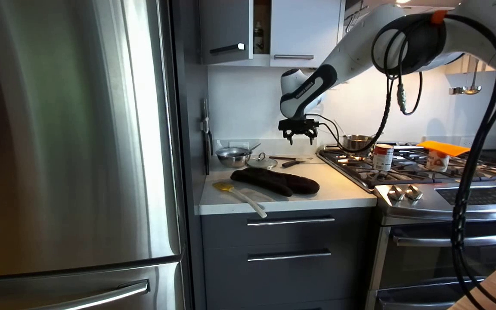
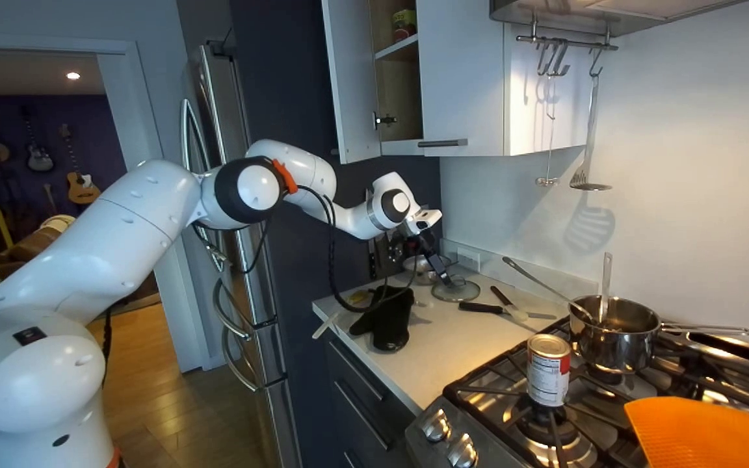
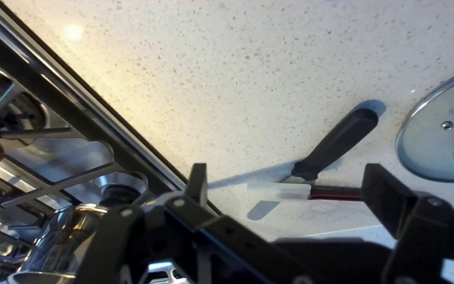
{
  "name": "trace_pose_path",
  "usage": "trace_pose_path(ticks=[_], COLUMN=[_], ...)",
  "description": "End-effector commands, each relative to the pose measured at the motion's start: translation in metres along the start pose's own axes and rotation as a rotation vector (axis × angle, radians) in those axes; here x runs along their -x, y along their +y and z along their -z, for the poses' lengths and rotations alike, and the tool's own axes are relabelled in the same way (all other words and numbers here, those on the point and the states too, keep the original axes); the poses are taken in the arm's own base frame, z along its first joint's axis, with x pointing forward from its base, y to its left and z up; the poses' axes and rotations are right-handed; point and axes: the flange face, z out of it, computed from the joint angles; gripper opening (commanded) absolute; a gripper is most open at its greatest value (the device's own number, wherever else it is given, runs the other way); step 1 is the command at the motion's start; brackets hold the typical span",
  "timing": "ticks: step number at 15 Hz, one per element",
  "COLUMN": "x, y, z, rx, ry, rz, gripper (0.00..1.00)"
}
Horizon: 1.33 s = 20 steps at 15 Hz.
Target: Move the straight spatula to the front right side of the counter
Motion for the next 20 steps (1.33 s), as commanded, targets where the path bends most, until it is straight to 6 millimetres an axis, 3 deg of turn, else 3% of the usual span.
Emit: trace_pose_path(ticks=[1,6,12,20], x=[-0.006,-0.006,-0.003,0.015], y=[-0.013,-0.022,-0.031,-0.039], z=[-0.042,-0.08,-0.098,-0.124], rx=[-0.009,-0.05,-0.105,-0.111], ry=[0.004,0.02,0.074,0.181], rz=[-0.035,-0.03,-0.02,0.066], gripper=[1.0,1.0,1.0,1.0])
